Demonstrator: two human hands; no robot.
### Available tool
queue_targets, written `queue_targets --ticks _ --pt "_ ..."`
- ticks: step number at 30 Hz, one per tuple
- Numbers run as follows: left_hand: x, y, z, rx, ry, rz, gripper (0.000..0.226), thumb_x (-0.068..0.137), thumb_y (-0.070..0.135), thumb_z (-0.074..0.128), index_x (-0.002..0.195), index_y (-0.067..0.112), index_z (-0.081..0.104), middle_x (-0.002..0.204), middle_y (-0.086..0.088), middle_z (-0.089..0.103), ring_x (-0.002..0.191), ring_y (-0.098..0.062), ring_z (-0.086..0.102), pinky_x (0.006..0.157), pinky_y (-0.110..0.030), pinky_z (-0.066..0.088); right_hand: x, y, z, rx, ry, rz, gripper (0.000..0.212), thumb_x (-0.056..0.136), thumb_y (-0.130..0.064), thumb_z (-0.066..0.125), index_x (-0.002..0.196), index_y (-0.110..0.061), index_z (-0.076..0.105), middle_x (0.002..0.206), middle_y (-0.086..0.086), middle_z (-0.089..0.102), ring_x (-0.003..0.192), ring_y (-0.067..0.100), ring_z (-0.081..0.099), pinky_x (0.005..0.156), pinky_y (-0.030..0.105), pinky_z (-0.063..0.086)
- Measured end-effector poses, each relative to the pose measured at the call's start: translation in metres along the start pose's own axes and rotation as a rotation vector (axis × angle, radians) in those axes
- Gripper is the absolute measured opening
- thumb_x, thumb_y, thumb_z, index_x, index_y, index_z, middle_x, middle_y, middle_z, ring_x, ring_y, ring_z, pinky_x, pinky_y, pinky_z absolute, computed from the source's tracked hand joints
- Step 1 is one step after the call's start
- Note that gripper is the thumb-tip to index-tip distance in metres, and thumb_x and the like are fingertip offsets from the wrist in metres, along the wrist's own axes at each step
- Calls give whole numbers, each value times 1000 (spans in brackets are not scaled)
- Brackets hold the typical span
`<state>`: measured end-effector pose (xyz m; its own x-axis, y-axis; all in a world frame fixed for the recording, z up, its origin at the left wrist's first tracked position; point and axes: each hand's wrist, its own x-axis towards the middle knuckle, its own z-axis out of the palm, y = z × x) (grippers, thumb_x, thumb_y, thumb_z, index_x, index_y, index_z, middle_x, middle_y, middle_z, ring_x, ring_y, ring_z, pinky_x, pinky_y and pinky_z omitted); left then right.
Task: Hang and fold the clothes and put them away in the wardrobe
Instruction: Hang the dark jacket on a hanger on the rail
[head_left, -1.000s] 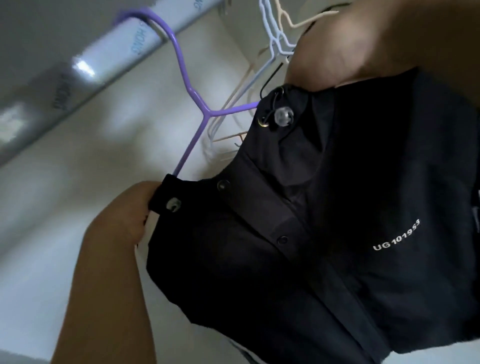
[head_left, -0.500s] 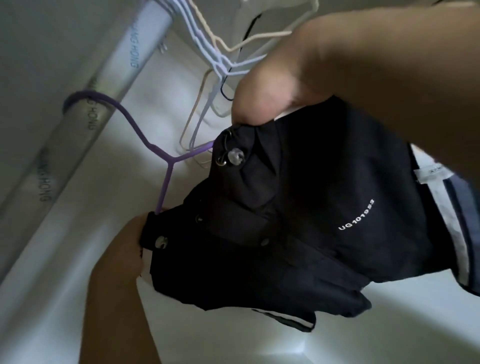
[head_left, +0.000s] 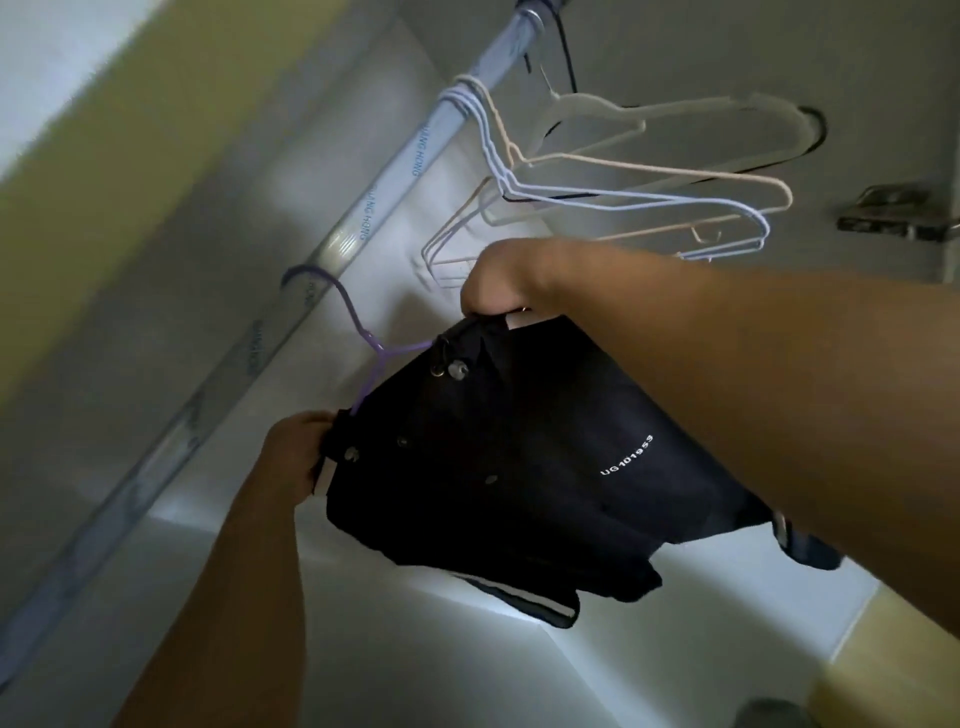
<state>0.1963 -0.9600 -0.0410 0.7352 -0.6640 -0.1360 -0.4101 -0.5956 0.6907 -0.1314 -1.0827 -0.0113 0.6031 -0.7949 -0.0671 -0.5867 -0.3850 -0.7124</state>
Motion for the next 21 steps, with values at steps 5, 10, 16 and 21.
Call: queue_targets --ticks 5,10,16,21 --pt "-14 21 -6 94 116 159 26 79 -13 49 72 9 61 84 -18 62 78 -31 58 68 -42 46 -1 10 0 77 297 153 23 95 -17 50 111 -6 63 126 17 63 110 34 62 80 30 43" --pt "-30 43 15 296 69 325 42 86 -7 53 70 24 75 91 -13 72 84 -34 67 75 -42 57 -8 19 8 173 413 204 47 94 -9 49 139 -3 37 123 21 60 117 37 58 80 38 44" --pt "-38 55 22 208 -92 172 22 91 5 65 81 15 82 75 -15 73 62 -29 66 53 -31 54 -10 8 1 -207 303 45 22 93 -2 46 110 -5 60 107 14 63 90 29 61 72 33 47" --pt "-46 62 20 263 -346 -4 12 92 5 60 88 7 71 67 -12 63 46 -20 58 38 -23 45 -6 -1 -3 -361 98 55 25 99 -7 43 106 -1 66 107 15 57 92 31 58 75 31 38"
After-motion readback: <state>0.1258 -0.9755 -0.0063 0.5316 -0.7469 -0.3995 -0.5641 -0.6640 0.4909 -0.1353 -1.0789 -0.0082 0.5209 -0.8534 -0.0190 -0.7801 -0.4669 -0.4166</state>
